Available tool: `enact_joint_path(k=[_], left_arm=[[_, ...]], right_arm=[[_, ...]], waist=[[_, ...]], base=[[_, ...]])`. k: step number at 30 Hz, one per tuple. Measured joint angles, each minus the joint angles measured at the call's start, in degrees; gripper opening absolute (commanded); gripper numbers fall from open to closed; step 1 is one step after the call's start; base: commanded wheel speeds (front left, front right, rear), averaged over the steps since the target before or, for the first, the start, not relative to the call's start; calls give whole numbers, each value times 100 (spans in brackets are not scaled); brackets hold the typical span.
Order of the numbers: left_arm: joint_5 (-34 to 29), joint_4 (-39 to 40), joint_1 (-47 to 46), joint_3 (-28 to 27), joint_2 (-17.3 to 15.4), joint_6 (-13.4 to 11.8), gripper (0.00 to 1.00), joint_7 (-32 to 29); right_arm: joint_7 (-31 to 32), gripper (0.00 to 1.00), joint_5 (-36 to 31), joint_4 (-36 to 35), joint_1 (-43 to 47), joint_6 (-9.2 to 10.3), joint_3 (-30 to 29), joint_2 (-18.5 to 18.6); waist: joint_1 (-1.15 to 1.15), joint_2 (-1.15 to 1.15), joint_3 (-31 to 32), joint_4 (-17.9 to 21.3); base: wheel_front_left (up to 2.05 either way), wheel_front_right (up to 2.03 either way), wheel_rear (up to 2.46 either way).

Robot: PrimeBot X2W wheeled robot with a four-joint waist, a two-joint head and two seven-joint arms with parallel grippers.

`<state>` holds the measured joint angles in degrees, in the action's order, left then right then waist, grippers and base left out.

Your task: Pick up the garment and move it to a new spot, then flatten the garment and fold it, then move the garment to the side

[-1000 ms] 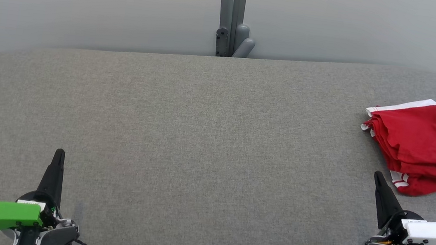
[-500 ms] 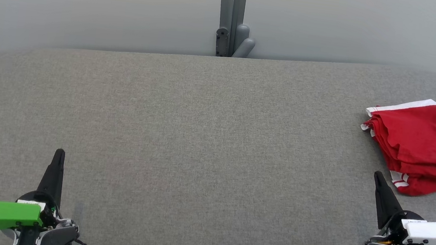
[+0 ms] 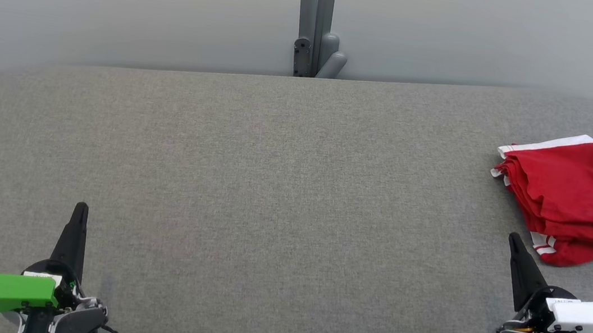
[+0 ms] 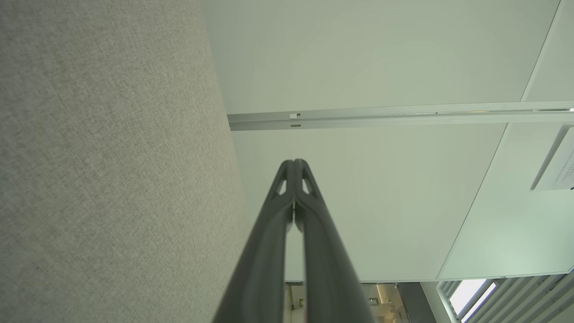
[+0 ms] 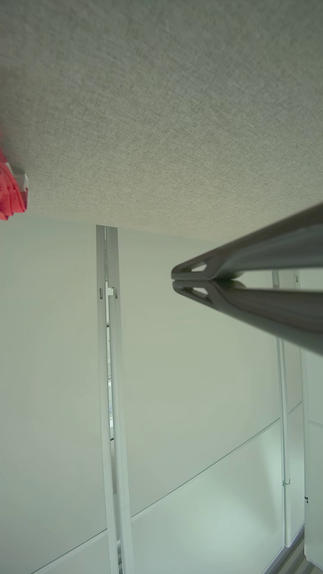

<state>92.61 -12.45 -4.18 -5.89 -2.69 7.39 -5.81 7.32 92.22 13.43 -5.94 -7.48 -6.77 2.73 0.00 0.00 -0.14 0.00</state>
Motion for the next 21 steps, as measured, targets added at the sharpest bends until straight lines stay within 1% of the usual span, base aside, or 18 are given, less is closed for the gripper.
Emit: enact_joint_path(k=[21], left_arm=[[0, 1, 0, 0, 0, 0, 0, 0]], right_arm=[[0, 0, 0, 0, 1, 0, 0, 0]], waist=[[0, 0, 0, 0]], base=[[0, 0, 0]])
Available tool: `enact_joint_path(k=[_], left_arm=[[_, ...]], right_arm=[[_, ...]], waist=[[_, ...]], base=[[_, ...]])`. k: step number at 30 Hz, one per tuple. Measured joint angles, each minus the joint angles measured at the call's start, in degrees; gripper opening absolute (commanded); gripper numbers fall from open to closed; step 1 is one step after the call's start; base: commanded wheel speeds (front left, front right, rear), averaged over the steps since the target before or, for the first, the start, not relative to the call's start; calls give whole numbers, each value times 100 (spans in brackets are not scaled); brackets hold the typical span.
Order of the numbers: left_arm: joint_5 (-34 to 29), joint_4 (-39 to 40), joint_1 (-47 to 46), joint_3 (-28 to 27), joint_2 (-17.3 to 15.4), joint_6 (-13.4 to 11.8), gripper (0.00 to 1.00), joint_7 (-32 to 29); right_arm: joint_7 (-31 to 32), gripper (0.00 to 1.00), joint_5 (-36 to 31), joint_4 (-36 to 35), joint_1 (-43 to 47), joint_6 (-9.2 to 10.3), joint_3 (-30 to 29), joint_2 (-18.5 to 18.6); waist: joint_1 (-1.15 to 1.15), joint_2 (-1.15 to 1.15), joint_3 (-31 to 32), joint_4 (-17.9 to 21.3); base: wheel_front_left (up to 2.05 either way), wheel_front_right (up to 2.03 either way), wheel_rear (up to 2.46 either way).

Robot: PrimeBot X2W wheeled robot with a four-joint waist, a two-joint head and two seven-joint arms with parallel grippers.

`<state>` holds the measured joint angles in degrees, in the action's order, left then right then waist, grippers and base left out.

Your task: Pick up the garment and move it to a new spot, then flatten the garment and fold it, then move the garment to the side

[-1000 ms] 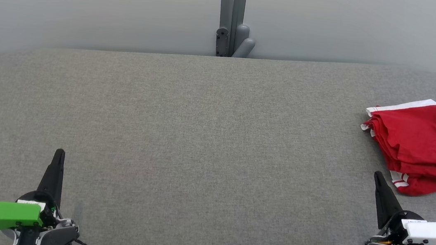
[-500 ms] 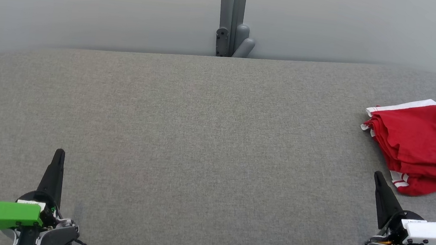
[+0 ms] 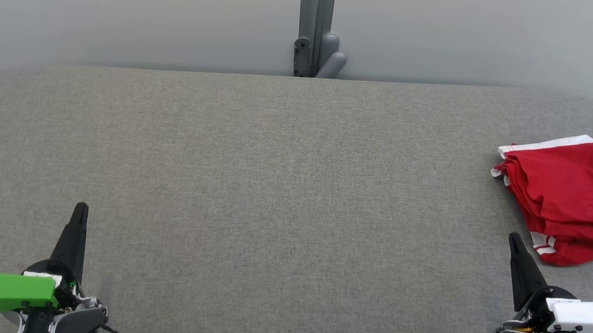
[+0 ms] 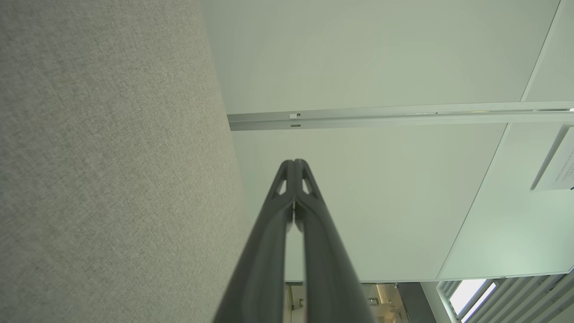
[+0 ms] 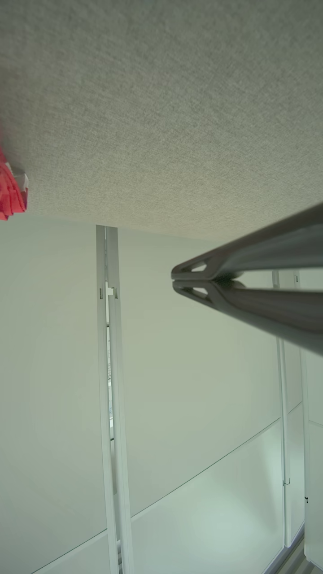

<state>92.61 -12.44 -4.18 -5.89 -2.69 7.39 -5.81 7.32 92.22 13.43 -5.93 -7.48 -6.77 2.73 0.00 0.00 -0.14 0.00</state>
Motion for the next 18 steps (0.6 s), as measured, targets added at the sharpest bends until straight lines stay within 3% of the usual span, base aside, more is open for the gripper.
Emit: enact_joint_path(k=[18], left_arm=[[0, 0, 0, 0, 0, 0, 0, 0]], right_arm=[[0, 0, 0, 0, 0, 0, 0, 0]], waist=[[0, 0, 0, 0]], base=[[0, 0, 0]])
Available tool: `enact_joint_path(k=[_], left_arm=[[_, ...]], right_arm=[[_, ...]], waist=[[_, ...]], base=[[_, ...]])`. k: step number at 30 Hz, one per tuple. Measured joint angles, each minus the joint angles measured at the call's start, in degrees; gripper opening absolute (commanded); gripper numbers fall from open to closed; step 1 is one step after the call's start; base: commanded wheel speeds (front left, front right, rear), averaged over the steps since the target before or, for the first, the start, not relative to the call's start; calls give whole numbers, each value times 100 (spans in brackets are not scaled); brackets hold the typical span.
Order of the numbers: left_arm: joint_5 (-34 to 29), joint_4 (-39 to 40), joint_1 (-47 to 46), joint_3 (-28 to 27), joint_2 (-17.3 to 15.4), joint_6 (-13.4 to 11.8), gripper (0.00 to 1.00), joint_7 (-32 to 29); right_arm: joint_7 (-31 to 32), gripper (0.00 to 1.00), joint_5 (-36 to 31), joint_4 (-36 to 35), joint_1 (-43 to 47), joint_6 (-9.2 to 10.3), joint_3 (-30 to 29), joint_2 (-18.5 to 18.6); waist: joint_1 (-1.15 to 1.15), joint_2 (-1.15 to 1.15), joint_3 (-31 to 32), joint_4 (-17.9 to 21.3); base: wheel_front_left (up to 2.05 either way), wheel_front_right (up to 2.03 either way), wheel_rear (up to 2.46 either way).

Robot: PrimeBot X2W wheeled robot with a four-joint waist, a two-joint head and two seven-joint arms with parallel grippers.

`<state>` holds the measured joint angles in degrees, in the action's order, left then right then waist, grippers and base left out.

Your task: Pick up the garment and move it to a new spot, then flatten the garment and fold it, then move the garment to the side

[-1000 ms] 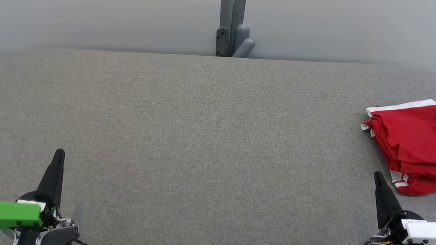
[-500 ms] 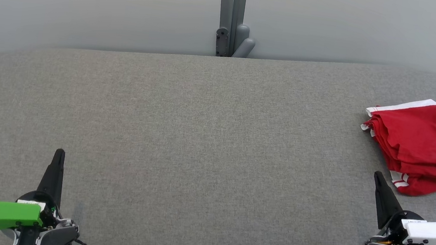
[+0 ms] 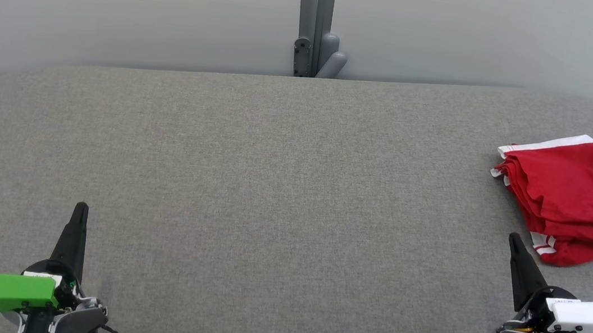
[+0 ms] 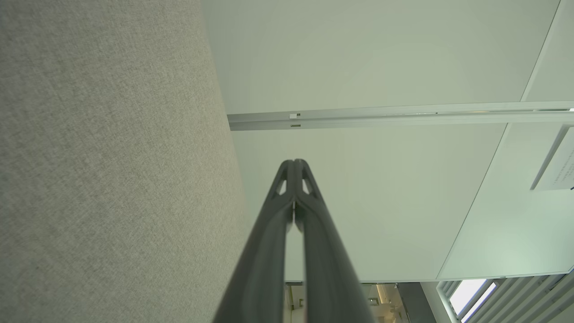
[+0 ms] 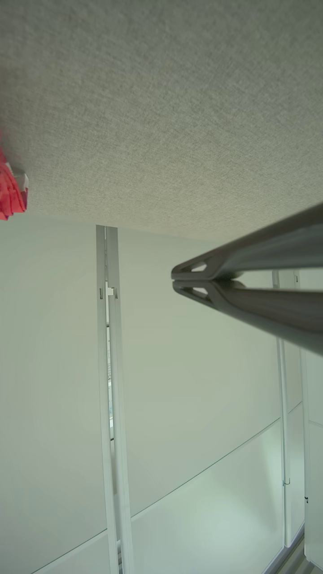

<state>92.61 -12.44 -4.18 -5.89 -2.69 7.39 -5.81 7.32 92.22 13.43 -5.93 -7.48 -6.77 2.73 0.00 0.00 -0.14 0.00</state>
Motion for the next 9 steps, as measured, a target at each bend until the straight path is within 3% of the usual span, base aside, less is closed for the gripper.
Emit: enact_joint_path(k=[9], left_arm=[[0, 0, -1, 0, 0, 0, 0, 0]], right_arm=[[0, 0, 0, 0, 0, 0, 0, 0]], waist=[[0, 0, 0, 0]], base=[[0, 0, 0]])
